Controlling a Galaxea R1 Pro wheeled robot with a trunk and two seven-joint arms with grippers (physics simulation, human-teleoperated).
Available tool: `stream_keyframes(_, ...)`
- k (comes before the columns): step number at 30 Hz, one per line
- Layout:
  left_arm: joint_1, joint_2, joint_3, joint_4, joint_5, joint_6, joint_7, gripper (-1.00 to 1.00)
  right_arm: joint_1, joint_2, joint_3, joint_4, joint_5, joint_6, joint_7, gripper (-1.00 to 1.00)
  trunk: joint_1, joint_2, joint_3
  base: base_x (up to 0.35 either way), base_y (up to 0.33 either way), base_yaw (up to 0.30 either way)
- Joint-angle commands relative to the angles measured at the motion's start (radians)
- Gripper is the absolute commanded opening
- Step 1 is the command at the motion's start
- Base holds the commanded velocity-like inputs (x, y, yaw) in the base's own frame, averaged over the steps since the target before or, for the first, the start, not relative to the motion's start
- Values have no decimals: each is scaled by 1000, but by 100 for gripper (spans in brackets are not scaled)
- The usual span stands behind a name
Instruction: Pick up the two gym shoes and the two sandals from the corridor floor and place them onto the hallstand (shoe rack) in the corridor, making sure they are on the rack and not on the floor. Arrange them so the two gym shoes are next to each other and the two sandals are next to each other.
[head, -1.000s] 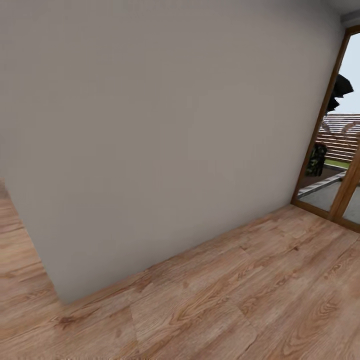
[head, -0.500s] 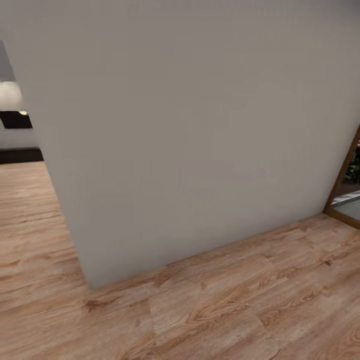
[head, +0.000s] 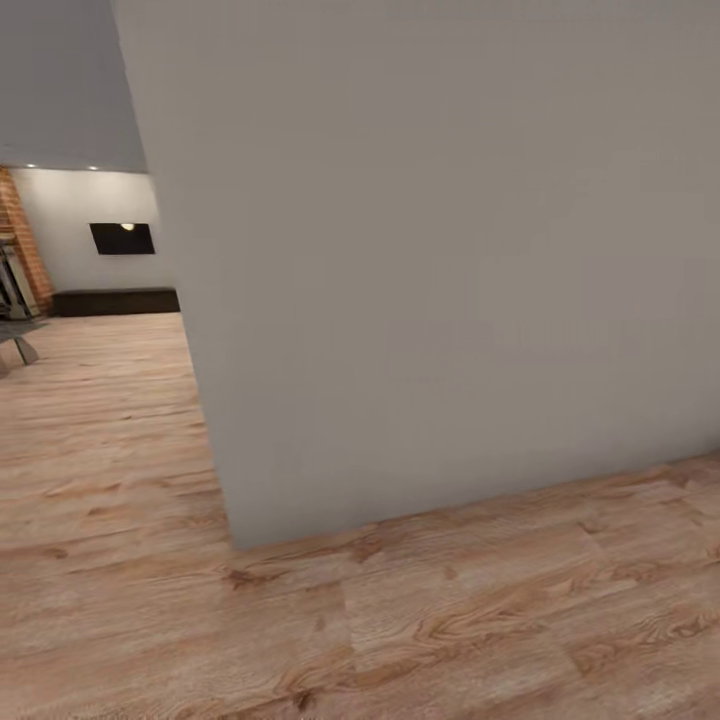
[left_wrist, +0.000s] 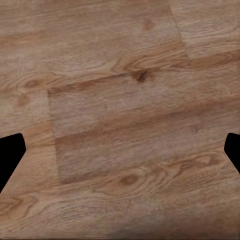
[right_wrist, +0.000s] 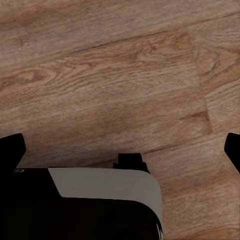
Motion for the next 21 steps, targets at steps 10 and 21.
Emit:
stream_keyframes(10,-1,0,1,1,0,-3,0,100,0,0,-1,0,0,-3,-1,100,0,-1,-1,-1,1,293)
stream_keyframes(21,-1,0,1,1,0,-3,0,100,0,0,-1,0,-1,-3,-1,100,0,-1,-1,0,0,293)
